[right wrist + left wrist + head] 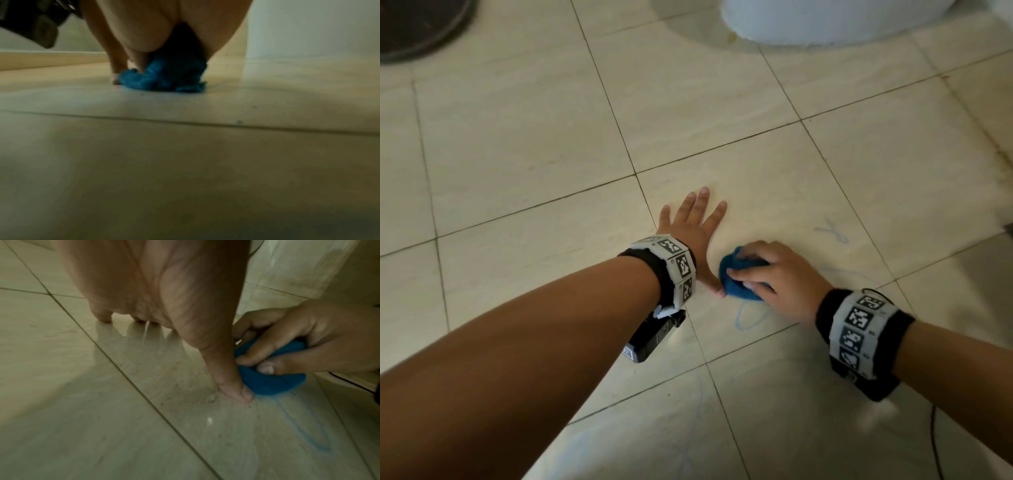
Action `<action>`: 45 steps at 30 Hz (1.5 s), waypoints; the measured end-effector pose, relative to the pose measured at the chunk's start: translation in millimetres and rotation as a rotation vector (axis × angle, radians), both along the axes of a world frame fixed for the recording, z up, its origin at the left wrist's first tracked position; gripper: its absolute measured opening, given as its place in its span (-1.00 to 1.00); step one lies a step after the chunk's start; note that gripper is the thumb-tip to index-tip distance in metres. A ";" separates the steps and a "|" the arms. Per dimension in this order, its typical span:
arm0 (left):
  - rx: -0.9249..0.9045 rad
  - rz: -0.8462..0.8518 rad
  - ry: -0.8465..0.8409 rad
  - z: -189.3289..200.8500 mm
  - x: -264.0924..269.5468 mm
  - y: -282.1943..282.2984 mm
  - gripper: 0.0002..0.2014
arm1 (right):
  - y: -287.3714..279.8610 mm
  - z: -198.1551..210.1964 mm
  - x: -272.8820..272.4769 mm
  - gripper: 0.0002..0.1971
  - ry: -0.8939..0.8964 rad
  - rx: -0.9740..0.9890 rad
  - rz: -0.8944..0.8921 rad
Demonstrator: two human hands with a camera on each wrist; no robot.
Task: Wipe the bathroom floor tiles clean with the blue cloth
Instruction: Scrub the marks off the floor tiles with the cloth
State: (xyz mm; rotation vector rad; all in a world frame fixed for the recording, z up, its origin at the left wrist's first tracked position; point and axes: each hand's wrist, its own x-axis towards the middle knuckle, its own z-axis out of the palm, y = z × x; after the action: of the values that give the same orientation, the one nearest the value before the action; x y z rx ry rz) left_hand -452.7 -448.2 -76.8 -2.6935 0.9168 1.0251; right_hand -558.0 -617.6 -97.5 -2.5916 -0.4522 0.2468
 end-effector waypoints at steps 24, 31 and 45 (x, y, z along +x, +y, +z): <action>0.018 -0.058 0.007 -3.8 -11.6 16.2 0.50 | -9.7 14.7 13.8 -0.66 0.135 -0.151 -0.101; 0.023 -0.061 0.011 -2.3 -11.6 16.6 0.50 | 6.6 12.6 -34.4 -0.64 0.064 -0.143 0.282; -0.003 -0.056 0.015 2.4 -11.0 18.1 0.41 | -38.3 18.8 25.2 -0.69 0.150 -0.138 -0.251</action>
State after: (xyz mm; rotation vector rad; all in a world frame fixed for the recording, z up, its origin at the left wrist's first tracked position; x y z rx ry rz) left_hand -463.8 -430.0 -74.3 -2.6503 0.9910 1.0342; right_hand -532.8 -655.9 -78.7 -2.7050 -0.0563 0.3928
